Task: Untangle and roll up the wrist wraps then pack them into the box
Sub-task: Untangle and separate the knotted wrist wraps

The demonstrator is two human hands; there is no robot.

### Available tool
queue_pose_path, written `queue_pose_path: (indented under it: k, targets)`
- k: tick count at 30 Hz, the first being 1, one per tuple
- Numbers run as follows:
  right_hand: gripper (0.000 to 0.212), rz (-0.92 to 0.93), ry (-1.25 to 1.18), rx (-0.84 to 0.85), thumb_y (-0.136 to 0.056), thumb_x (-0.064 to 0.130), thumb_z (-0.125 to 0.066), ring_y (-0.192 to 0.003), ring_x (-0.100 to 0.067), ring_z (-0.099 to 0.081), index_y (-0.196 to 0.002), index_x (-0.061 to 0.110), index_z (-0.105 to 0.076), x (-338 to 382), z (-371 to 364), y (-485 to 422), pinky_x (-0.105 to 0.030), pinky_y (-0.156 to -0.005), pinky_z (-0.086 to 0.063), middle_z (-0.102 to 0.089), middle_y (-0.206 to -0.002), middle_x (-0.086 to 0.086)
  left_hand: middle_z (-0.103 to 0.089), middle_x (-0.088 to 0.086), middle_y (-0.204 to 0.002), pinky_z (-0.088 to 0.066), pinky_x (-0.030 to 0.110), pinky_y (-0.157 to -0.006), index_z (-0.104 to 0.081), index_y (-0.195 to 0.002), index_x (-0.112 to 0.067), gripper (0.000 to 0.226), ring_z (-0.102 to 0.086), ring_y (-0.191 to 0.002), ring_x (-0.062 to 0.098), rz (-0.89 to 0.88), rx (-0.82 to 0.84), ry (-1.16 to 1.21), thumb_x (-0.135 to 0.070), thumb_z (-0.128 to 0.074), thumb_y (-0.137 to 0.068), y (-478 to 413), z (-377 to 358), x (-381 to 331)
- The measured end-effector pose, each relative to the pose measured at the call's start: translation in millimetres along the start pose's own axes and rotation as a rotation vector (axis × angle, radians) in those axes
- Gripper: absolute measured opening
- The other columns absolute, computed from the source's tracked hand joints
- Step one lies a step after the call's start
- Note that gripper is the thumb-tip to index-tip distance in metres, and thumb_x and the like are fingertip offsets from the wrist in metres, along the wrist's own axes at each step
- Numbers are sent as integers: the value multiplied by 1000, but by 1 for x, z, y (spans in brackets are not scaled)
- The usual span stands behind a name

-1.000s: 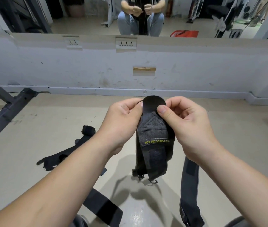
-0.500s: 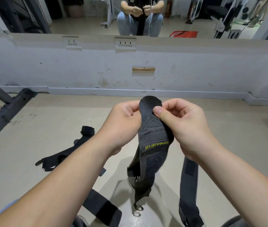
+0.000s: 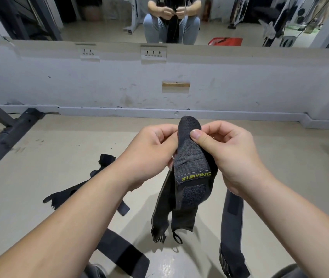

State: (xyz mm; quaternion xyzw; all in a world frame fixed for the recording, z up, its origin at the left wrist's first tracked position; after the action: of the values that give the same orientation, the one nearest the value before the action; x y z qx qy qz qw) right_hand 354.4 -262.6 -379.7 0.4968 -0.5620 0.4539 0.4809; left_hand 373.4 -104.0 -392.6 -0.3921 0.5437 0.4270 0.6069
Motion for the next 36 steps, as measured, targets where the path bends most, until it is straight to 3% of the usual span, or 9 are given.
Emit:
queue_pose_path:
  k: [4, 11, 17, 22, 27, 31, 33, 36]
  targets:
    - [14, 21, 13, -19, -87, 7, -82, -60, -14, -63, -79, 10, -71, 0, 3, -1, -24, -57, -54, -68, -71, -10, -66, 2, -80, -41, 27, -59, -79, -101, -15, 27, -49, -72, 20, -16, 15, -31, -29, -57, -109, 1, 0, -1]
    - [15, 4, -6, -32, -86, 6, -83, -62, -13, -66, -77, 9, -71, -2, 2, 0, -23, -58, -53, -73, -69, -4, -74, -1, -87, -45, 29, -62, -81, -107, -20, 27, -57, -74, 14, -20, 7, -38, -25, -55, -110, 3, -1, -3]
    - [15, 2, 10, -27, -84, 7, -85, -64, -16, -68, -77, 9, -72, -1, 4, 1, -25, -60, -55, -74, -72, -7, -76, 18, -96, -48, 30, -63, -81, -108, -18, 28, -59, -78, 17, -40, -4, -52, -26, -54, -111, 6, -1, -6]
    - [15, -6, -17, -25, -84, 5, -83, -61, -13, -67, -78, 8, -70, -2, 4, 1, -23, -58, -54, -72, -68, -4, -75, 22, -107, -48, 32, -65, -80, -114, -18, 29, -61, -82, 18, -50, -4, -57, -22, -52, -111, 7, -2, -5]
    - [18, 3, 11, -27, -84, 5, -84, -61, -14, -62, -77, 11, -69, -4, 4, 1, -22, -57, -52, -66, -67, -5, -73, 14, -90, -45, 34, -65, -78, -105, -8, 36, -58, -78, 16, -30, 8, -61, -25, -47, -113, 7, -2, -2]
    - [18, 6, -1, -29, -84, 5, -84, -62, -13, -62, -78, 11, -69, -5, 4, 1, -22, -57, -52, -66, -69, -5, -68, 0, -80, -45, 39, -68, -77, -95, -5, 46, -58, -72, 14, -9, 17, 1, -42, -53, -109, 7, -3, -4]
    - [18, 6, -17, -26, -84, 4, -84, -59, -11, -62, -78, 10, -68, -4, 4, 1, -20, -56, -51, -67, -66, -1, -71, 5, -86, -46, 39, -68, -78, -101, -5, 41, -60, -76, 16, -18, 8, -18, -41, -58, -106, 7, -3, -5]
    - [17, -2, -35, -20, -83, 2, -83, -58, -10, -64, -80, 7, -68, -5, 5, 1, -21, -56, -52, -68, -66, -1, -75, 21, -95, -47, 38, -67, -79, -107, -9, 25, -62, -79, 17, -27, -26, -46, -23, -58, -108, 7, -2, -3]
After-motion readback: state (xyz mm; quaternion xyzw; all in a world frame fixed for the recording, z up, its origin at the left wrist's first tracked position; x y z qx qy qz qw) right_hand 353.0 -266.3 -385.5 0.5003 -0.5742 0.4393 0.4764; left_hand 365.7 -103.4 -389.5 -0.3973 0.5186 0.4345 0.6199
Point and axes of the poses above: each hand's wrist, its own y-axis away from the middle knuckle, its own z-axis out of the back of the hand, x = y × z, the point moved 6 cm from there along -y, towards the middle knuckle
